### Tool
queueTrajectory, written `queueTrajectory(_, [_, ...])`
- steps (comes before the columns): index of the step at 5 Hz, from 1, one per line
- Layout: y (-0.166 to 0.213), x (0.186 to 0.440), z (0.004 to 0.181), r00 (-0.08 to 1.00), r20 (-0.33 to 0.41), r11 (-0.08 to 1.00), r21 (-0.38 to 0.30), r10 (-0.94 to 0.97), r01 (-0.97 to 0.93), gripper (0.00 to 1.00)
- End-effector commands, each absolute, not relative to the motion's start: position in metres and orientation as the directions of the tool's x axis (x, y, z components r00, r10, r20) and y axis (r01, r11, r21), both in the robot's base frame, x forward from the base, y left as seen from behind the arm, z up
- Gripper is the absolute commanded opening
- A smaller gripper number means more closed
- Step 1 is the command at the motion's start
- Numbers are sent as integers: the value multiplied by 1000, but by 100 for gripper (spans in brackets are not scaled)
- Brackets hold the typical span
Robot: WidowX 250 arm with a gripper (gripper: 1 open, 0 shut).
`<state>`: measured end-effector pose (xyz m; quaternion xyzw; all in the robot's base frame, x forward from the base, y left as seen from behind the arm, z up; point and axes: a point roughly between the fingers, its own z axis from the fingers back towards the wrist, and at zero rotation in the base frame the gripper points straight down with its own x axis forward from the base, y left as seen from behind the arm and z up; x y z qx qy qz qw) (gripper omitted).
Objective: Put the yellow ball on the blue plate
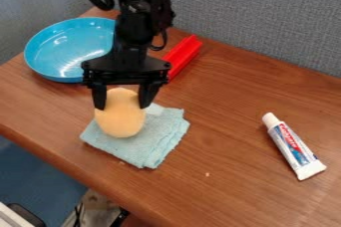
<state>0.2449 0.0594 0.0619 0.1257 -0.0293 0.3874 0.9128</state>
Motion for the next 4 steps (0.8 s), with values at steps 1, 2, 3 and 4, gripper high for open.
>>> queueTrajectory(1, [60, 253, 70, 708, 182, 678, 204, 682, -706, 100])
queueTrajectory(2, [61, 253, 66, 706, 176, 675, 207, 686, -708, 0])
queueTrajectory(3, [61, 254, 67, 707, 170, 677, 204, 687, -707, 0])
queueTrajectory(4, [61, 254, 70, 708, 163, 680, 200, 687, -706, 0])
